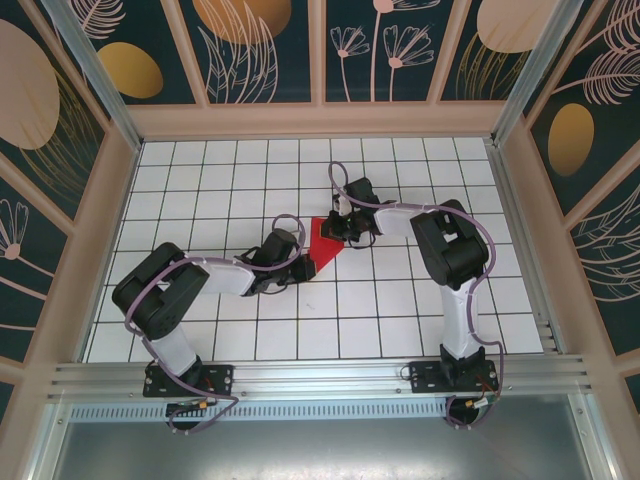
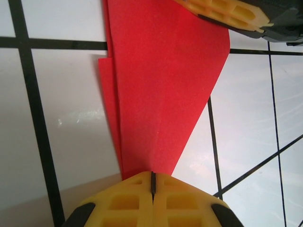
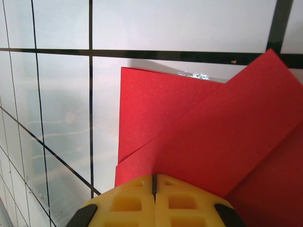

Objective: Fold a paper plane with a square sheet of paper (pick it up from the middle)
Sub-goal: Fourth fold the wing at the center of the table.

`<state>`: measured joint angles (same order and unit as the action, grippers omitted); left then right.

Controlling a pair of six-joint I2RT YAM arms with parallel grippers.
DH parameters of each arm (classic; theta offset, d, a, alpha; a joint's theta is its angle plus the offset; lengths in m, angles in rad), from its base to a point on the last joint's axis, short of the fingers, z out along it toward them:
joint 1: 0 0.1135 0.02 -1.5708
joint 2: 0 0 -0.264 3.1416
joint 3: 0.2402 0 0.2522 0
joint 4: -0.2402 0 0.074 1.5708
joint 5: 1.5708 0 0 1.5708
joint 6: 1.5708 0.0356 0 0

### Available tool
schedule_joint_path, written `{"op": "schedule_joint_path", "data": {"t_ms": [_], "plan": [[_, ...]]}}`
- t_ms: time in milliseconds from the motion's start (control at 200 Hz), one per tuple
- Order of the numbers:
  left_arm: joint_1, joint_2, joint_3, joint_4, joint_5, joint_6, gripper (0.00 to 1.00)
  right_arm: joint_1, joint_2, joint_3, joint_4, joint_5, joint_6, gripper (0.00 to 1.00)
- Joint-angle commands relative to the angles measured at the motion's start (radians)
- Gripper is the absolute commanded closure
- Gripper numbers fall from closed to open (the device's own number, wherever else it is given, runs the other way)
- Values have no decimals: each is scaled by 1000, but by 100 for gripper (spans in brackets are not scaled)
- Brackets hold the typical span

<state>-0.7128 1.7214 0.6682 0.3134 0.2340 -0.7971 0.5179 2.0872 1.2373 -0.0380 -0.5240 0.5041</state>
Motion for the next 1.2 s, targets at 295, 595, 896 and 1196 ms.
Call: {"op": "schedule_joint_path", "data": {"t_ms": [295,595,896,1196], "plan": [[-36,-34,-69,-217,64,17,96,-1,134,-45,-111,169,-4,100],[-37,-85,-33,-275,22,45,95,-1,133,-45,-114,171,-4,100],[-36,-138,127,-250,-138,64,90,-1,137,-42,-110,167,1,100],[-26,-35,234,-195,-119,54,88,-4,132,-44,-107,163,2,100]]}}
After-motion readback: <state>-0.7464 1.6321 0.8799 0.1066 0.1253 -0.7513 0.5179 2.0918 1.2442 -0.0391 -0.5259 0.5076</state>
